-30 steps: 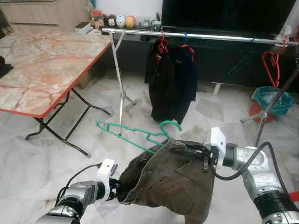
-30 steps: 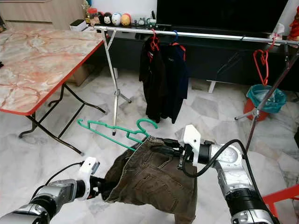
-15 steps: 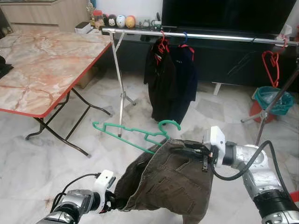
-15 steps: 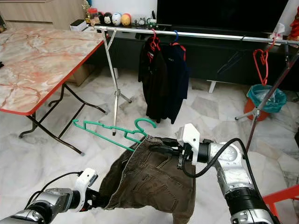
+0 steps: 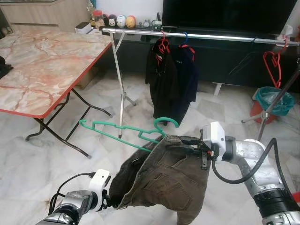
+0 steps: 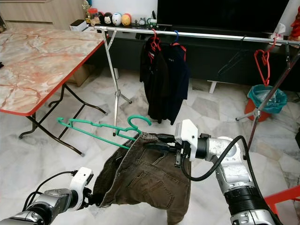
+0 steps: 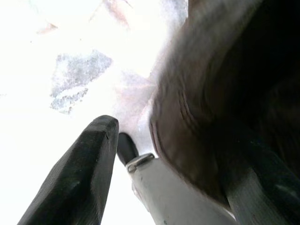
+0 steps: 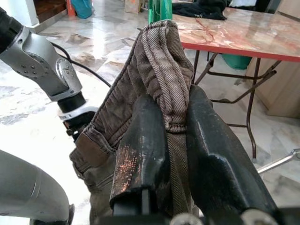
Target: Hang hanger
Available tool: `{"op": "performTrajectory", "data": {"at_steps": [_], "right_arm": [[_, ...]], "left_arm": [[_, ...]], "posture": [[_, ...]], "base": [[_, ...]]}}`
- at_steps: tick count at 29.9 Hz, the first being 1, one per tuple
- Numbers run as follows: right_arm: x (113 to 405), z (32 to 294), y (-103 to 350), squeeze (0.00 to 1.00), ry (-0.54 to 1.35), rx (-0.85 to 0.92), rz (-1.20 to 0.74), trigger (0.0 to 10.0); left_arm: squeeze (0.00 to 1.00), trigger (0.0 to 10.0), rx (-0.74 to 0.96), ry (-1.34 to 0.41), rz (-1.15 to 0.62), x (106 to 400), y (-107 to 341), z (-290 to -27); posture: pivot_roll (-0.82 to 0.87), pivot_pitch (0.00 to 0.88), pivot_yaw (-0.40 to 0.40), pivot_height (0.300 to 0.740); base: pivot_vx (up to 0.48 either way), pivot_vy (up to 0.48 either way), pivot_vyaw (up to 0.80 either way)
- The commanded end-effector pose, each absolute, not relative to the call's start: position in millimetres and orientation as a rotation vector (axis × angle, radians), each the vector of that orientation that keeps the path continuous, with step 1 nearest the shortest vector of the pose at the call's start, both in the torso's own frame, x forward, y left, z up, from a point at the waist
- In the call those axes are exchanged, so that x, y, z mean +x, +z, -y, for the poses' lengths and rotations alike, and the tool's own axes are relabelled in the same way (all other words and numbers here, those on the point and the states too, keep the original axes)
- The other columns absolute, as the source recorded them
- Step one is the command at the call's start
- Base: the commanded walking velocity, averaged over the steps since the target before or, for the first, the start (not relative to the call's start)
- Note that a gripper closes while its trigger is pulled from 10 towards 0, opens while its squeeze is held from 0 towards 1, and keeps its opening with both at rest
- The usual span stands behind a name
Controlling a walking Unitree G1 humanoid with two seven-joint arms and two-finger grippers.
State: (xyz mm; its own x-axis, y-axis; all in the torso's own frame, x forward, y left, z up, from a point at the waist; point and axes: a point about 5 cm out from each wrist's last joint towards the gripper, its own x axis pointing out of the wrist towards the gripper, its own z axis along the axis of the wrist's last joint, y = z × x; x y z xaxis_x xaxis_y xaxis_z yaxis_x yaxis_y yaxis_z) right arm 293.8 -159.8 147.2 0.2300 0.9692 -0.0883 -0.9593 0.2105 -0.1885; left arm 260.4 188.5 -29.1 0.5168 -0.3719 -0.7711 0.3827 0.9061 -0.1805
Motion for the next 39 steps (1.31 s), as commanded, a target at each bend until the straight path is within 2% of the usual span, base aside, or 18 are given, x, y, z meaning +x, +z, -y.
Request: {"op": "performTrajectory", "data": {"at_steps": [1, 3, 4, 5, 6, 7, 18, 22, 39], "right_arm": [[291.7, 156.7, 158.1, 0.00, 1.360, -0.237, 0.107, 10.0], [290.9, 156.3, 157.5, 0.00, 1.362, -0.236, 0.103, 10.0], [290.6, 156.1, 157.1, 0.00, 1.362, -0.234, 0.101, 10.0], [290.7, 156.0, 156.9, 0.00, 1.362, -0.234, 0.100, 10.0], [290.7, 156.0, 156.8, 0.00, 1.361, -0.234, 0.100, 10.0], [290.9, 156.1, 156.4, 0.00, 1.361, -0.234, 0.098, 10.0], [290.3, 156.9, 152.9, 0.00, 1.355, -0.237, 0.076, 10.0], [289.9, 156.9, 150.7, 0.00, 1.355, -0.240, 0.068, 10.0], [289.9, 157.6, 138.7, 0.00, 1.334, -0.276, 0.014, 10.0]], "left_arm": [[0.00, 10.0, -0.019, -0.439, -0.914, 262.0, -28.1, -187.9], [0.00, 10.0, -0.026, -0.438, -0.914, 261.7, -28.3, -187.7], [0.00, 9.0, -0.031, -0.441, -0.917, 261.4, -28.5, -187.8], [0.00, 5.0, -0.031, -0.443, -0.917, 261.3, -28.5, -187.9], [0.00, 5.0, -0.030, -0.443, -0.916, 261.4, -28.4, -188.0], [0.00, 0.0, -0.033, -0.447, -0.919, 261.0, -28.5, -188.0], [0.00, 0.0, -0.009, -0.521, -0.940, 256.9, -29.7, -188.1], [0.00, 0.0, 0.050, -0.495, -0.943, 257.3, -30.0, -192.7], [0.00, 0.0, 0.051, -0.494, -0.931, 258.1, -29.0, -194.2]], "posture": [[0.07, 0.000, 0.013, 0.740], [0.07, 0.000, 0.013, 0.740], [0.07, 0.000, 0.013, 0.740], [0.07, 0.000, 0.013, 0.740], [0.07, 0.000, 0.013, 0.740], [0.07, 0.002, 0.013, 0.740], [0.08, 0.005, 0.017, 0.740], [0.08, 0.004, 0.019, 0.740], [0.08, 0.007, 0.022, 0.740]], "base": [[0.000, 0.000, 0.00], [0.000, 0.000, 0.00], [0.000, 0.000, 0.00], [0.000, 0.000, 0.00], [0.000, 0.000, 0.00], [0.000, 0.000, 0.00], [0.000, 0.000, 0.00], [0.000, 0.000, 0.00], [0.000, 0.000, 0.00]]}}
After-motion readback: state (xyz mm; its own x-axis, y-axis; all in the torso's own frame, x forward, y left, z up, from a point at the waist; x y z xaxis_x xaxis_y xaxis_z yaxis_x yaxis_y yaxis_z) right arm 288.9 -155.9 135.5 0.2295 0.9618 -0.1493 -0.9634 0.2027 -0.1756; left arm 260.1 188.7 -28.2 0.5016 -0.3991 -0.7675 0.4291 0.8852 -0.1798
